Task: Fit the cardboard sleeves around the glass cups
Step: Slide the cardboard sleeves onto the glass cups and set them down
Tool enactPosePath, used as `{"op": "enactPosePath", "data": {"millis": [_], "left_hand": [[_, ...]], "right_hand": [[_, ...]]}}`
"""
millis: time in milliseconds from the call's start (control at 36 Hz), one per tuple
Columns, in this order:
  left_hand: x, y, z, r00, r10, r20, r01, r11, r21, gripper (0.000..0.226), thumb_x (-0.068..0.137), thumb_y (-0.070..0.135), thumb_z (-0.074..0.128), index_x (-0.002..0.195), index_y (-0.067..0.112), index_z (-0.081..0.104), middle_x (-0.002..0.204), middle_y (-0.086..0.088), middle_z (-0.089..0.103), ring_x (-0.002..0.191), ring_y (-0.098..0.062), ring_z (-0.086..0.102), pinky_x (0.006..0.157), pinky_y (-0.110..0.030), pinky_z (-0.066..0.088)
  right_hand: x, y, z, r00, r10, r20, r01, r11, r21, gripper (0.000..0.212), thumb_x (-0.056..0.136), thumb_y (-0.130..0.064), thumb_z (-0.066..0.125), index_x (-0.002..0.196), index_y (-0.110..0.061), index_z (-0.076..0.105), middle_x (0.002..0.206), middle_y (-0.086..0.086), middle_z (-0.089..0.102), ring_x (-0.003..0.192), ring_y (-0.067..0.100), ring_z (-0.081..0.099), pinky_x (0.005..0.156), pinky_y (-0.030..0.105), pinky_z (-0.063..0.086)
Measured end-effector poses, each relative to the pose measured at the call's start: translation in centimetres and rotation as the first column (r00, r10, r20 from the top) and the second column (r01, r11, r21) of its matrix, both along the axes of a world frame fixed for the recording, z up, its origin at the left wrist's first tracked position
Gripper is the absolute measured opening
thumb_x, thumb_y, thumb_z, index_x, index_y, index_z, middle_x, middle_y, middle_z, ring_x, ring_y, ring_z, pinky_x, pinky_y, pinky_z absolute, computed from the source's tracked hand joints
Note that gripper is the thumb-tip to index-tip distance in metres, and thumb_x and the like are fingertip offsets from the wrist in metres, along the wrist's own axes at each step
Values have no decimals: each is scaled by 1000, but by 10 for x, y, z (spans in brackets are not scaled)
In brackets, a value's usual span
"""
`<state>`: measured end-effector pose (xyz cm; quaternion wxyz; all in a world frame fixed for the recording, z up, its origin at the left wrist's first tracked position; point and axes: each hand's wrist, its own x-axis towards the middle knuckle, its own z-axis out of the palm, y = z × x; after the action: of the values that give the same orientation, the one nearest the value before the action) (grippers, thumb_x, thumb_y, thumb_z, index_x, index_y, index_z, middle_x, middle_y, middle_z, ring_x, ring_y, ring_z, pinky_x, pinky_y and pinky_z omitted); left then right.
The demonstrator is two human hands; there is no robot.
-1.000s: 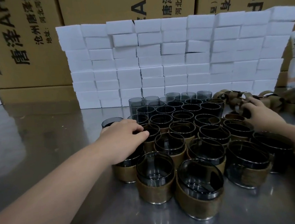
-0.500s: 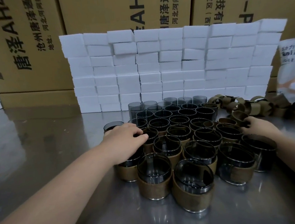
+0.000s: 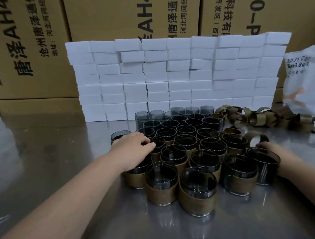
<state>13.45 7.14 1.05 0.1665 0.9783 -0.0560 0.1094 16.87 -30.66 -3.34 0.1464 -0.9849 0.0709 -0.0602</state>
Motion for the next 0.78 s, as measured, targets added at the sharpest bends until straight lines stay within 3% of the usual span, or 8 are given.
{"op": "enactPosePath", "data": {"millis": [83, 222, 306, 361, 444, 556, 639, 778], "left_hand": [[-1, -1, 2, 1000, -14, 3, 14, 999, -42, 34, 93, 48, 34, 111, 36, 61, 124, 13, 52, 117, -14, 45, 96, -34, 32], [-1, 2, 6, 998, -40, -52, 30, 982, -184, 32, 94, 46, 34, 77, 30, 56, 74, 12, 56, 78, -15, 52, 70, -29, 37], [-1, 6, 16, 998, -53, -27, 45, 966, -254, 28, 95, 45, 36, 92, 28, 58, 90, 5, 58, 86, -15, 51, 70, -24, 37], [-1, 9, 26, 999, -30, 44, 41, 953, -299, 23, 95, 44, 36, 87, 32, 54, 90, 5, 55, 84, -15, 50, 63, -16, 32], [6, 4, 40, 996, 1, 87, 27, 947, -321, 22, 95, 39, 36, 93, 29, 56, 98, 1, 60, 89, -19, 58, 67, -20, 36], [30, -14, 49, 999, 33, 43, -23, 975, -222, 34, 94, 19, 36, 119, 22, 58, 120, -6, 60, 108, -26, 54, 78, -26, 37], [52, -22, 50, 997, 42, -63, -48, 994, -94, 38, 93, 12, 36, 124, 17, 56, 132, -6, 52, 115, -25, 50, 84, -24, 37], [85, -29, 45, 981, 104, -163, -86, 990, 115, 34, 94, 15, 36, 117, 6, 60, 123, -11, 57, 111, -27, 52, 89, -32, 41]], "right_hand": [[-4, 0, 1, 1000, 5, 16, -5, 1000, -12, 37, 84, -13, 61, 121, -14, 55, 118, 14, 60, 103, 29, 58, 88, 36, 46], [-5, 5, 6, 999, -14, 39, 15, 1000, -28, 23, 82, -11, 62, 104, -15, 64, 107, 12, 65, 94, 27, 59, 77, 32, 45], [-4, 5, 9, 998, -56, 30, 57, 998, -38, 23, 83, -14, 61, 105, -18, 65, 109, 10, 66, 92, 25, 59, 72, 29, 43], [-3, 5, 9, 996, -75, 51, 76, 997, -5, 36, 87, -18, 59, 123, -16, 58, 123, 12, 60, 106, 28, 57, 80, 31, 43], [-4, 6, 9, 988, -109, 109, 99, 991, 94, 46, 92, -25, 53, 134, -6, 46, 133, 17, 52, 117, 32, 52, 91, 37, 42], [-4, 7, 10, 984, -116, 136, 91, 980, 177, 58, 89, -27, 59, 137, 0, 39, 133, 19, 52, 118, 33, 51, 91, 38, 42], [-1, 7, 8, 984, -107, 140, 78, 977, 198, 58, 86, -34, 62, 130, -1, 46, 123, 18, 57, 108, 32, 54, 77, 32, 40], [4, 4, 3, 968, -177, 179, 120, 949, 292, 62, 83, -47, 61, 127, -4, 51, 120, 15, 59, 108, 32, 55, 74, 30, 37]]}}
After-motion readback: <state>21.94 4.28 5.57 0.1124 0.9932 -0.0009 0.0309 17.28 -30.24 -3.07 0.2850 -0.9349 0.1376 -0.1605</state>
